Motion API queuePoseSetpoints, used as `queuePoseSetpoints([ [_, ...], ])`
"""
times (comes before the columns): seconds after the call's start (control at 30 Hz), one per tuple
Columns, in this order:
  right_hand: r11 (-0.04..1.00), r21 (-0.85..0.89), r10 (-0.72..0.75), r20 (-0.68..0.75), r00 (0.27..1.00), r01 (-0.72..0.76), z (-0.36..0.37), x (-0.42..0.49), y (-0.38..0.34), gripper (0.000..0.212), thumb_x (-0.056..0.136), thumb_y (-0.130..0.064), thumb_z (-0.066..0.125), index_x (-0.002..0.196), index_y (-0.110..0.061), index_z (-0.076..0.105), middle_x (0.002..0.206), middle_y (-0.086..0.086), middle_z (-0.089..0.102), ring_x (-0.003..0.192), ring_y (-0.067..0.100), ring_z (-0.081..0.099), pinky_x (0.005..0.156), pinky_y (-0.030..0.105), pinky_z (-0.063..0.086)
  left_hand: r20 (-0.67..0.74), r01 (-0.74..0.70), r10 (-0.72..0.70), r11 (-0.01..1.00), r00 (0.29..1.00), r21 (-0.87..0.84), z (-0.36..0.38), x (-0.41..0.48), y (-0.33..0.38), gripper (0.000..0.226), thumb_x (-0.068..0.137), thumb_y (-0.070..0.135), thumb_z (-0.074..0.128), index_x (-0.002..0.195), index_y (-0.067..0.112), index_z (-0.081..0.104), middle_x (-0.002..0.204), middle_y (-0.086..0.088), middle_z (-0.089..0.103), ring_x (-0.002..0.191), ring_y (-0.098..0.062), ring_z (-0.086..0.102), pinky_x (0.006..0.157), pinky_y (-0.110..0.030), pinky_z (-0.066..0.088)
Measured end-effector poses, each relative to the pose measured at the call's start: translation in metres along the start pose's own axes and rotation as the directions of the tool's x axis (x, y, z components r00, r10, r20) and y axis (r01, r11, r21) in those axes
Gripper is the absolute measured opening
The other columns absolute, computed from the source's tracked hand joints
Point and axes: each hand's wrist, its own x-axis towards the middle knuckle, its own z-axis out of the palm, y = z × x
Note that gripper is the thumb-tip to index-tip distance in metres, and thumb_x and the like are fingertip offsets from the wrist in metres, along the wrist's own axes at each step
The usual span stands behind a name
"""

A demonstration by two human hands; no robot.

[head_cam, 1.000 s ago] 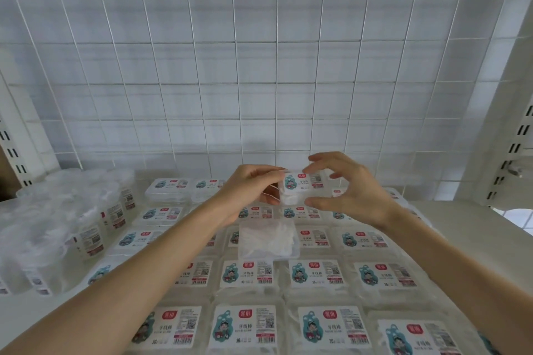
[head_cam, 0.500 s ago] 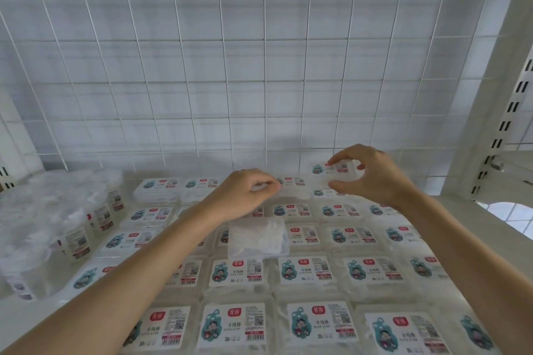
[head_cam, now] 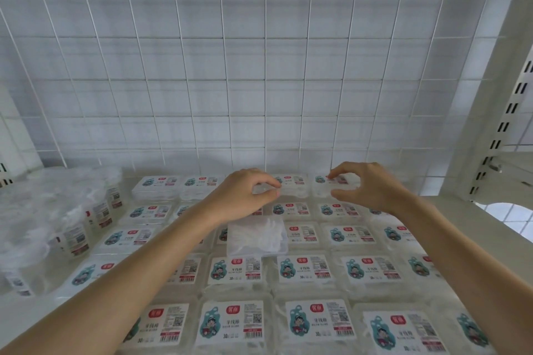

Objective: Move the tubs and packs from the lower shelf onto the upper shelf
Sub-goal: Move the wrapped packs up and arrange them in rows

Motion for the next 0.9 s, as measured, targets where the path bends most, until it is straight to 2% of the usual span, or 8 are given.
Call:
queuePoseSetpoints([
  [0.07,1.000,-0.012,-0.011,0.007,1.000,0.011,0.001,0.001,0.000,0.031,0.081,-0.041,0.072,0.109,-0.045,0.061,0.126,-0.013,0.060,0.098,0.020,0.064,0.085,0.034,0.052,0.002,0.000,0.000,1.000,1.000,0.004,0.000,-0.001,-0.001,0.029,0.096,0.041,0.057,0.122,0.031,0.066,0.129,0.013,0.061,0.123,-0.003,0.050,0.106,-0.029,0.037],
  [0.2,0.999,-0.021,-0.042,0.005,0.999,0.042,0.003,0.002,0.001,0.031,0.084,-0.037,0.072,0.113,-0.040,0.062,0.128,-0.012,0.057,0.108,0.005,0.044,0.093,0.026,0.036,0.002,-0.003,0.003,1.000,1.000,0.008,0.000,0.000,-0.001,0.029,0.096,0.041,0.058,0.122,0.031,0.066,0.129,0.013,0.061,0.123,-0.004,0.050,0.107,-0.031,0.037],
  [0.33,0.999,-0.022,-0.042,0.015,0.999,0.042,0.004,0.003,0.000,0.032,0.084,-0.040,0.073,0.113,-0.039,0.062,0.128,-0.012,0.056,0.106,0.004,0.042,0.093,0.026,0.036,0.003,-0.008,0.008,0.999,1.000,0.031,0.000,-0.001,0.001,0.030,0.096,0.041,0.058,0.124,0.030,0.065,0.131,0.010,0.060,0.124,-0.007,0.049,0.108,-0.032,0.037],
  [0.43,0.997,-0.051,-0.060,0.011,0.998,0.060,0.003,0.004,-0.001,0.032,0.081,-0.051,0.071,0.109,-0.043,0.062,0.125,-0.015,0.056,0.111,0.006,0.048,0.099,0.031,0.040,0.004,-0.010,0.010,0.999,1.000,0.038,0.000,-0.001,0.002,0.030,0.097,0.039,0.058,0.124,0.028,0.065,0.131,0.009,0.060,0.123,-0.007,0.050,0.107,-0.032,0.038],
  [0.53,0.992,-0.067,-0.114,-0.094,0.989,0.108,0.002,0.002,-0.006,0.028,0.079,-0.059,0.067,0.101,-0.044,0.061,0.114,-0.020,0.058,0.105,0.002,0.055,0.092,0.028,0.046,-0.001,-0.017,0.017,0.999,1.000,0.036,-0.003,-0.002,0.002,0.028,0.096,0.038,0.059,0.121,0.028,0.067,0.126,0.010,0.062,0.119,-0.006,0.053,0.104,-0.030,0.040],
  [0.63,0.976,0.028,-0.210,-0.178,0.961,0.218,0.001,-0.005,-0.027,0.026,0.079,-0.056,0.068,0.097,-0.037,0.067,0.099,-0.021,0.064,0.090,-0.004,0.059,0.077,0.016,0.045,-0.034,-0.021,0.021,1.000,0.999,0.015,-0.011,-0.004,0.003,0.024,0.096,0.037,0.059,0.116,0.027,0.069,0.123,0.012,0.064,0.115,-0.003,0.055,0.098,-0.023,0.040],
  [0.73,0.942,0.165,-0.289,-0.047,0.956,0.293,0.007,-0.015,-0.053,0.032,0.073,-0.056,0.074,0.097,-0.034,0.071,0.090,-0.017,0.069,0.086,-0.003,0.062,0.073,0.013,0.045,-0.083,-0.019,0.025,0.997,0.996,0.075,-0.019,-0.004,0.001,0.024,0.096,0.036,0.058,0.114,0.025,0.070,0.119,0.011,0.065,0.111,-0.004,0.056,0.097,-0.026,0.043],
  [0.9,0.920,0.269,-0.347,0.222,0.911,0.285,0.018,-0.026,-0.084,0.065,0.051,-0.075,0.072,0.109,-0.046,0.063,0.098,-0.021,0.066,0.093,-0.005,0.059,0.083,0.016,0.047,-0.124,0.039,-0.026,0.994,0.992,0.102,-0.028,-0.004,-0.011,0.020,0.096,0.035,0.058,0.109,0.026,0.071,0.115,0.011,0.066,0.106,-0.005,0.058,0.096,-0.030,0.047],
])
